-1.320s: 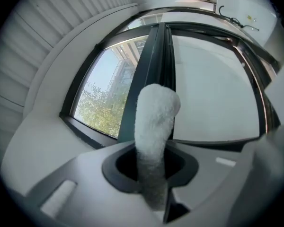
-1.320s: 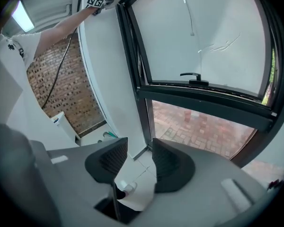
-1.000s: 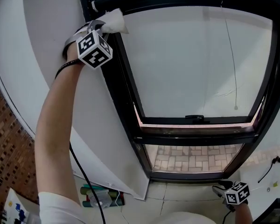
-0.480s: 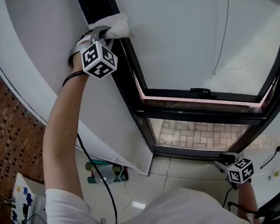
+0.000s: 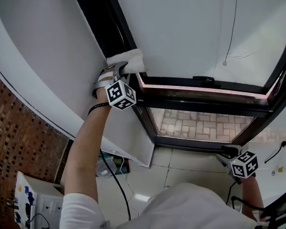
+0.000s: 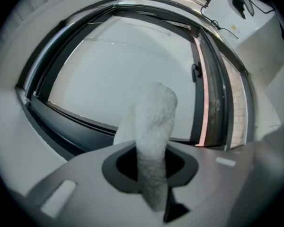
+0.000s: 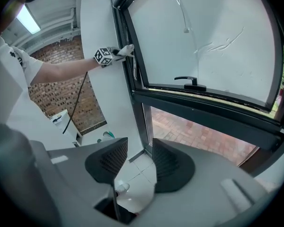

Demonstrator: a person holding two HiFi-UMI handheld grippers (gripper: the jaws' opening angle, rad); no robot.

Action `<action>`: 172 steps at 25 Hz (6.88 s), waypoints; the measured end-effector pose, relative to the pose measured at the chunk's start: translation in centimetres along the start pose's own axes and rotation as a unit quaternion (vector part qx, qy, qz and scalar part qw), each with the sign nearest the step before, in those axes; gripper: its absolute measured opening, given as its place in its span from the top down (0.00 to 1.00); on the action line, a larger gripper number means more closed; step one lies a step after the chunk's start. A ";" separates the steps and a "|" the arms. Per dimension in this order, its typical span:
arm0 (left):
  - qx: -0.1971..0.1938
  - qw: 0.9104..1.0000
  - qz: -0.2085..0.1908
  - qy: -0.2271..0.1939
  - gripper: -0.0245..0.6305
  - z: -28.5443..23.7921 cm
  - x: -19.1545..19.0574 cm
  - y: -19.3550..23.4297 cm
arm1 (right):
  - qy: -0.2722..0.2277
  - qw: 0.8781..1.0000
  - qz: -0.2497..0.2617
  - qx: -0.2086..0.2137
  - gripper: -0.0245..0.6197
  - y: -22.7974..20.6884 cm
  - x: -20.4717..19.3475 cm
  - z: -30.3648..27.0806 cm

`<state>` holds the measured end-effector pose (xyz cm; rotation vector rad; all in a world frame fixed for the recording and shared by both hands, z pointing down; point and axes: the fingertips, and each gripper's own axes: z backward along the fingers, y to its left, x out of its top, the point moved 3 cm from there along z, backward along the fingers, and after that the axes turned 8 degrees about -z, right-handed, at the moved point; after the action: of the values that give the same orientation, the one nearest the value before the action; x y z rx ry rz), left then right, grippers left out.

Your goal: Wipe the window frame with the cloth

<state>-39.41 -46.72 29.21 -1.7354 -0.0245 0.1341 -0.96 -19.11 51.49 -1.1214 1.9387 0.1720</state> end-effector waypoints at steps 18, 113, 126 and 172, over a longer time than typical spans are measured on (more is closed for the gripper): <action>-0.166 0.985 0.044 0.033 0.82 -3.3 -2.2 -26.1 | 0.020 0.997 -0.050 -0.053 0.71 0.0 -3.6 2.6; -0.229 0.930 -0.113 -0.265 0.82 2.9 72.1 -26.7 | -0.100 0.952 -0.214 -0.194 0.71 -13.8 -23.1 27.4; -0.204 0.934 -0.111 -0.270 0.82 4.0 74.1 -11.1 | -0.111 0.953 -0.205 -0.196 0.71 -13.8 -22.6 26.8; -0.040 0.939 0.166 -0.298 0.82 12.8 71.0 39.6 | -0.100 0.965 -0.177 -0.165 0.71 -13.8 -19.6 23.7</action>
<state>27.40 -34.30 -17.22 -1.7106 -0.1844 0.9163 28.38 -2.88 55.17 -1.5855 1.5368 0.4081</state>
